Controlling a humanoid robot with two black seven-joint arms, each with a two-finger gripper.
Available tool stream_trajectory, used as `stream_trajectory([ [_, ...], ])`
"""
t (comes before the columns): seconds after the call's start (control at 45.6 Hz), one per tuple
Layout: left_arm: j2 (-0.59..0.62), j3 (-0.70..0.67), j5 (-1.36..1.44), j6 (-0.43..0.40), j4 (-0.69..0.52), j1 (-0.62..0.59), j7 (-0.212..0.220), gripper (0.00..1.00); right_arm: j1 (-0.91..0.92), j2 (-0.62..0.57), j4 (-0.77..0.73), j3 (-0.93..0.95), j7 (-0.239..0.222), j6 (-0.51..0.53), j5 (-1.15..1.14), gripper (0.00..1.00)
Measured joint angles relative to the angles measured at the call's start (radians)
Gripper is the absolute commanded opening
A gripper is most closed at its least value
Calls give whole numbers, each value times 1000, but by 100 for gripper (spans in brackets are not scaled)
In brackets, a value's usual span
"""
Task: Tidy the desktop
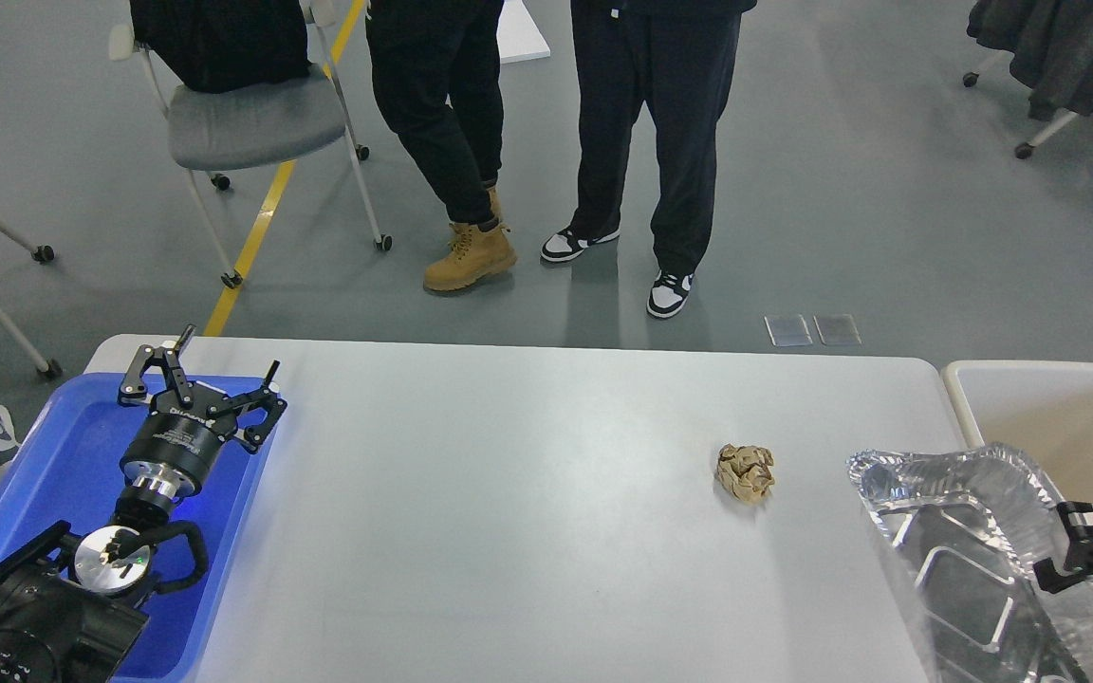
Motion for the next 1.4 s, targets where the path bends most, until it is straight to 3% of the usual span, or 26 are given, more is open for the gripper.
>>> stream_trajectory([
  [0.307,0,0,0,0,0,0,0,100,257,-21,-127,-30,-7,111,-39,0],
  [0.57,0,0,0,0,0,0,0,100,155,-39,-397,34,-14,101,-44,0],
  [0.724,0,0,0,0,0,0,0,100,-27,-57,-567,97,-16,-30,-25,0],
  [0.987,0,0,0,0,0,0,0,100,-454,-32,-812,216,-20,-383,144,0],
  [1.207,0,0,-1,0,0,0,0,100,-832,67,-1000,349,-19,-641,281,0],
  [1.404,0,0,-1,0,0,0,0,100,-1120,206,-1207,455,-25,-761,366,0],
])
